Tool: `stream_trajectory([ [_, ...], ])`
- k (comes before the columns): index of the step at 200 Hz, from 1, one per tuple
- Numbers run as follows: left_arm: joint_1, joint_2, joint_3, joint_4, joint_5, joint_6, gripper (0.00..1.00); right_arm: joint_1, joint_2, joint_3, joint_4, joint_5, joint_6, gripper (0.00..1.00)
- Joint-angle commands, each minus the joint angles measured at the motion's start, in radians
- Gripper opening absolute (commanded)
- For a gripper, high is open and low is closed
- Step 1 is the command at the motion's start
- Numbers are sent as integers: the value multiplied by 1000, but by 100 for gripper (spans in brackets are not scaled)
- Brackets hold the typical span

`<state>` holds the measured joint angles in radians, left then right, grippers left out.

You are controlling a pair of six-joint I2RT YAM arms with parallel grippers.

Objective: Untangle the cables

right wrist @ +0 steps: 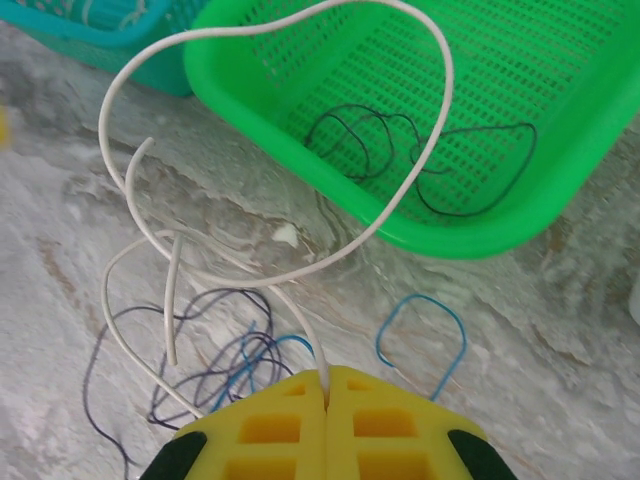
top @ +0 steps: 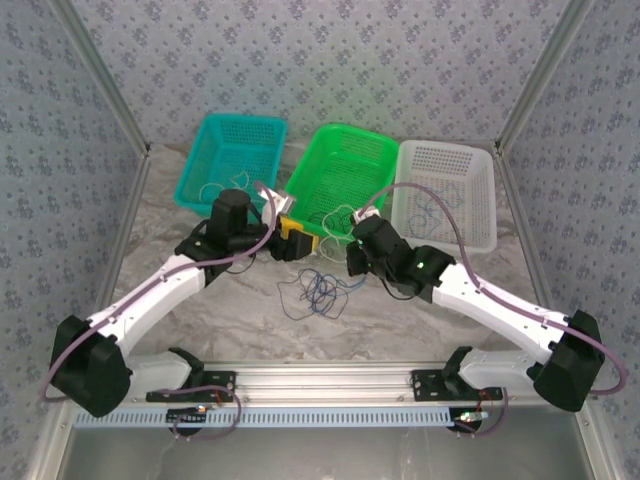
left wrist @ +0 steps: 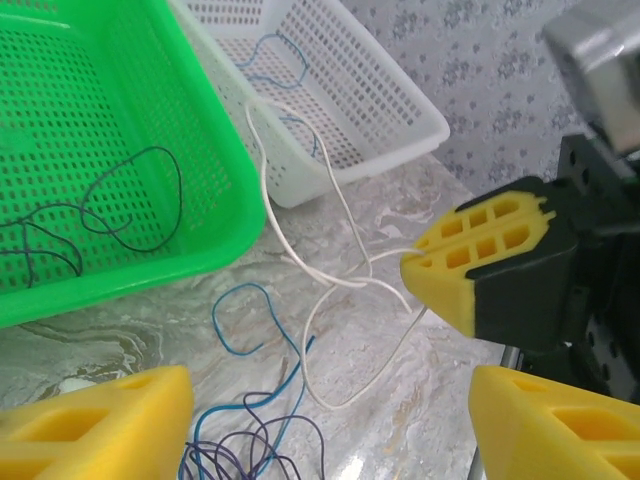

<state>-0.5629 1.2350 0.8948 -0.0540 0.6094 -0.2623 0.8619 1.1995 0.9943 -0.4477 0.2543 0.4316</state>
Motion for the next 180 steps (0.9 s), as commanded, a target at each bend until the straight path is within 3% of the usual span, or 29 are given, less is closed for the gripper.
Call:
stream_trajectory([
  [1, -17, 33, 23, 30, 60, 26, 72, -7, 14, 41, 69, -59, -26, 0],
  [74, -29, 95, 30, 87, 67, 4, 67, -14, 6, 34, 94, -94, -14, 0],
  [82, -30, 95, 30, 91, 72, 3, 63, -14, 5, 30, 94, -98, -10, 0],
  [127, -29, 72, 23, 103, 17, -5, 10, -30, -23, -8, 122, -69, 33, 0],
  [163, -29, 45, 2, 114, -88, -38, 0, -49, -54, -52, 114, 37, 131, 0],
  [180, -29, 26, -12, 138, -115, -60, 0, -58, -70, -84, 121, 69, 188, 0],
])
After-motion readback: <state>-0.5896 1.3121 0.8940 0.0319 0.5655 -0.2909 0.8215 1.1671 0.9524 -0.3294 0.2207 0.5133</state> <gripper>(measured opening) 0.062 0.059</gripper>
